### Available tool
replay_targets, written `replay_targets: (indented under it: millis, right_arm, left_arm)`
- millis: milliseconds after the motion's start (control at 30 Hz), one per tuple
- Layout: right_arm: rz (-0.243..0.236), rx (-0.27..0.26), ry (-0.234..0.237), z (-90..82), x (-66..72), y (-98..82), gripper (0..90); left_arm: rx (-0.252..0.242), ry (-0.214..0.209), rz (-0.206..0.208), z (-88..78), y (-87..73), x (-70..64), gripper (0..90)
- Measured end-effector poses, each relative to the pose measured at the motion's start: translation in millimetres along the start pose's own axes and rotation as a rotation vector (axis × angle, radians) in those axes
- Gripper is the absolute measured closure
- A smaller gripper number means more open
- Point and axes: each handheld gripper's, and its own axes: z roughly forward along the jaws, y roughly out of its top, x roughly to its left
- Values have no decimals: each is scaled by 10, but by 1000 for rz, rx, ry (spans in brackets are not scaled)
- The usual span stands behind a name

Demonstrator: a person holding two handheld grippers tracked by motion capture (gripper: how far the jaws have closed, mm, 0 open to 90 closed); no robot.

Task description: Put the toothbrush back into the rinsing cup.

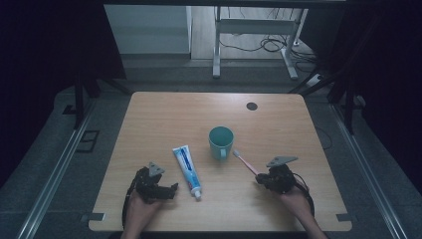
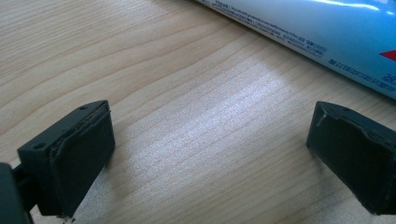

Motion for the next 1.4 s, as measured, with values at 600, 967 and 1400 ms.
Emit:
replay_targets:
  millis: [600, 967, 1400]
  right_arm:
    - [-34, 207, -7, -3, -123, 279, 587]
    - [-68, 377, -23, 98, -110, 564, 597]
    - [-77, 545, -21, 333, -91, 808, 629]
  left_arm:
    - [1, 0, -6, -1, -1, -4, 11]
    - [1, 1, -6, -1, -1, -4, 11]
    - [1, 0, -6, -1, -1, -4, 11]
